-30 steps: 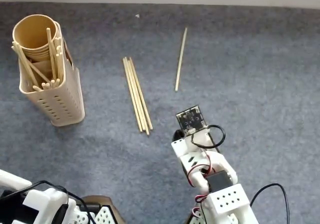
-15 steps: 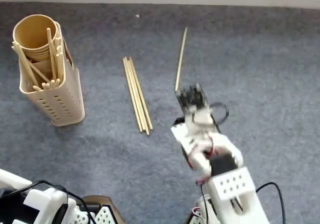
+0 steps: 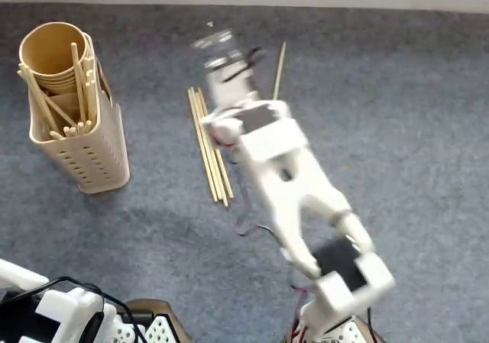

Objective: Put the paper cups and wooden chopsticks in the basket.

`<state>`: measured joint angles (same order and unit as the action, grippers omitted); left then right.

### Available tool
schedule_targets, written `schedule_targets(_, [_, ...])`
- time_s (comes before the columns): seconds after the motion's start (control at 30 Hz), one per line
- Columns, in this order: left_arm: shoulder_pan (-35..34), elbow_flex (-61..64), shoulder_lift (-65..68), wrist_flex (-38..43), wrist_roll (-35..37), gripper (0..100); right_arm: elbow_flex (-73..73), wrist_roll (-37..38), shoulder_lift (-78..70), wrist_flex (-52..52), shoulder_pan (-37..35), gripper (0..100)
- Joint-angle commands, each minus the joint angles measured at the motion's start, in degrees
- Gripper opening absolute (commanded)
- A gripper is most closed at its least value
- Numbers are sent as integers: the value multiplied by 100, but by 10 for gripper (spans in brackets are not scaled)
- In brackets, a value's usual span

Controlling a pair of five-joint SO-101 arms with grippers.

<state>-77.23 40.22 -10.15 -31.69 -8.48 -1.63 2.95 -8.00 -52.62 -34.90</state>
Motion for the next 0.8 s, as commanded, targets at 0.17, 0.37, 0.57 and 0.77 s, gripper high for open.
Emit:
schedule_targets(0.17, [-40, -40, -154, 308, 26, 280, 470, -527, -1077, 716, -84, 242])
schedule_targets(0.37, [-40, -40, -154, 308, 26, 280, -409, -571, -1508, 1543, -13, 242])
schedule_targets(0.57, [-40, -40, -154, 308, 26, 280, -558, -571, -1912, 1578, 57, 221])
schedule_targets(0.77, [-40, -40, -154, 308, 26, 280, -549, -571, -1912, 1174, 154, 20])
